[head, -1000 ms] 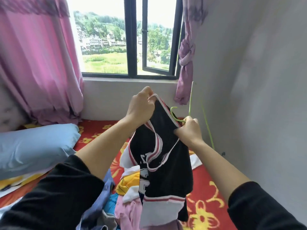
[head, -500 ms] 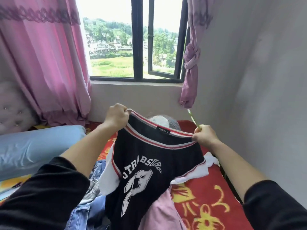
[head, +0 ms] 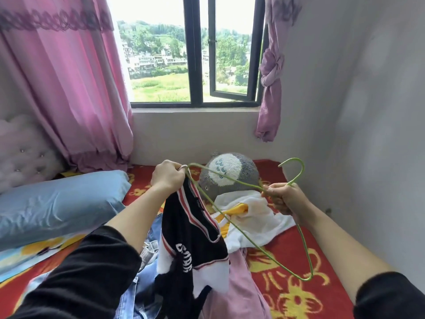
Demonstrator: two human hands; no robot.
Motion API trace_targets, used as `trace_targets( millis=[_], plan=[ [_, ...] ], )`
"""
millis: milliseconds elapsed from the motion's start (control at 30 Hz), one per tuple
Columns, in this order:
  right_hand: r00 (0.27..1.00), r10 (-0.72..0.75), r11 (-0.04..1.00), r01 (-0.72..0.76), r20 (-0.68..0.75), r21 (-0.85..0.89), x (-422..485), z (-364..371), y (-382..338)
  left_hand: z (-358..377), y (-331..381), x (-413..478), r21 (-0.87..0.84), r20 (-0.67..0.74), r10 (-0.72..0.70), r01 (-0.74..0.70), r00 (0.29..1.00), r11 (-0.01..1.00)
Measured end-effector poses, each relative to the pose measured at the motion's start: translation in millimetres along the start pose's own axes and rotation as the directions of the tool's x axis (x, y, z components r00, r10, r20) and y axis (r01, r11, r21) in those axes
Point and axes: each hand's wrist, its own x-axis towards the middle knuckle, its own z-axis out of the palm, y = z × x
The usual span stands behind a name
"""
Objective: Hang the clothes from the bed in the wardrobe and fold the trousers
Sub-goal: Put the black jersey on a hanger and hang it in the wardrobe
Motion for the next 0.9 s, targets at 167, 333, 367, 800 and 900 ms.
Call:
trace_targets(
  millis=[167,333,367,800,900],
  plan=[
    [0.999,0.017,1.000,-0.017,0.032,-0.019,2.2,6.3,4.6,-0.9,-4.6,0.5,-0.019,-0.046,0.011,-0.012,0.999,1.000],
    [0.999,-0.026,0.992,0.029,0.024,-0.126,3.3,16.2,-0.6,-5.7,-9.0,1.1,0.001,-0.079,0.088,-0.088,0.993,0.996],
    [0.998,-0.053,0.989,0.056,0.024,-0.140,3.7,22.3,-2.2,-4.9,-7.5,-0.4,0.019,-0.060,0.140,-0.139,0.988,0.990],
    [0.975,-0.221,0.967,0.220,0.005,-0.132,10.3,105.1,-20.3,1.3,0.0,-28.3,0.034,0.059,0.520,-0.522,0.852,0.852],
    [0.961,-0.275,0.957,0.273,-0.008,-0.094,6.4,115.3,-24.1,5.8,-1.4,-28.8,0.015,0.007,0.524,-0.524,0.852,0.852]
  ],
)
